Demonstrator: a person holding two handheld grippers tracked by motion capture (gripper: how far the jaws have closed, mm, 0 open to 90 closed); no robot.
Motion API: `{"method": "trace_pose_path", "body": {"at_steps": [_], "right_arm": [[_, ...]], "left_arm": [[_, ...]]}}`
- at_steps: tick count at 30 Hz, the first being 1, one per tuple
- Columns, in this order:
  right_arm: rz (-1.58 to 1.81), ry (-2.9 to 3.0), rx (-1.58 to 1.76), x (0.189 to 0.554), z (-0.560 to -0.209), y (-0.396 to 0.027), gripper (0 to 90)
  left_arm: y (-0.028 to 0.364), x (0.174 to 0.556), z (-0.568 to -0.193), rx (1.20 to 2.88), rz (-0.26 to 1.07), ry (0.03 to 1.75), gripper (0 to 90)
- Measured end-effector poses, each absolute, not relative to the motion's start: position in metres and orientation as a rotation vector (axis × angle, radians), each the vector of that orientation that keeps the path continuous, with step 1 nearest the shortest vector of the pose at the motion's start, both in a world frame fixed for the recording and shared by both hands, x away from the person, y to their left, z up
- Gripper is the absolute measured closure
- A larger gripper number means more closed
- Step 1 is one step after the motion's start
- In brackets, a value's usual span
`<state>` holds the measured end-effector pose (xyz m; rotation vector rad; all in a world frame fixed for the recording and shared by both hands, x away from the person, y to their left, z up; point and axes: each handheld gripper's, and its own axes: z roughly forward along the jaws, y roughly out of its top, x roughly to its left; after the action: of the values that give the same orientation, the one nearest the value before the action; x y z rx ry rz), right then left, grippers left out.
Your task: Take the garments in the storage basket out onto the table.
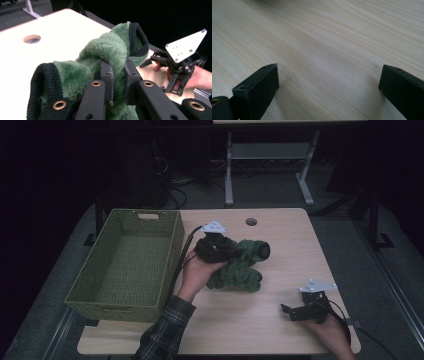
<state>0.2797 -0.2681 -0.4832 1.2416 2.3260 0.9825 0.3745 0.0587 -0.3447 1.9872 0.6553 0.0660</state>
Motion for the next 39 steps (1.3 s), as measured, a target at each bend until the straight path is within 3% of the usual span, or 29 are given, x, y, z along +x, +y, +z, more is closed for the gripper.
{"method": "trace_pose_path", "body": {"at_steps": [19,31,35,39], "right_arm": [[0.983,2.329,1.238,0.279,-0.483,-0.268,2.4],[0.984,2.335,1.229,0.277,-0.483,-0.269,2.4],[0.983,2.332,1.234,0.276,-0.483,-0.269,2.5],[0.981,2.329,1.237,0.276,-0.483,-0.269,2.4]], "left_arm": [[0.046,0.35,-0.428,2.078,-0.046,0.728,80.6],[0.035,0.359,-0.46,2.142,-0.009,0.737,79.8],[0.036,0.359,-0.457,2.148,0.0,0.723,73.8],[0.038,0.354,-0.451,2.165,0.014,0.7,57.7]]}}
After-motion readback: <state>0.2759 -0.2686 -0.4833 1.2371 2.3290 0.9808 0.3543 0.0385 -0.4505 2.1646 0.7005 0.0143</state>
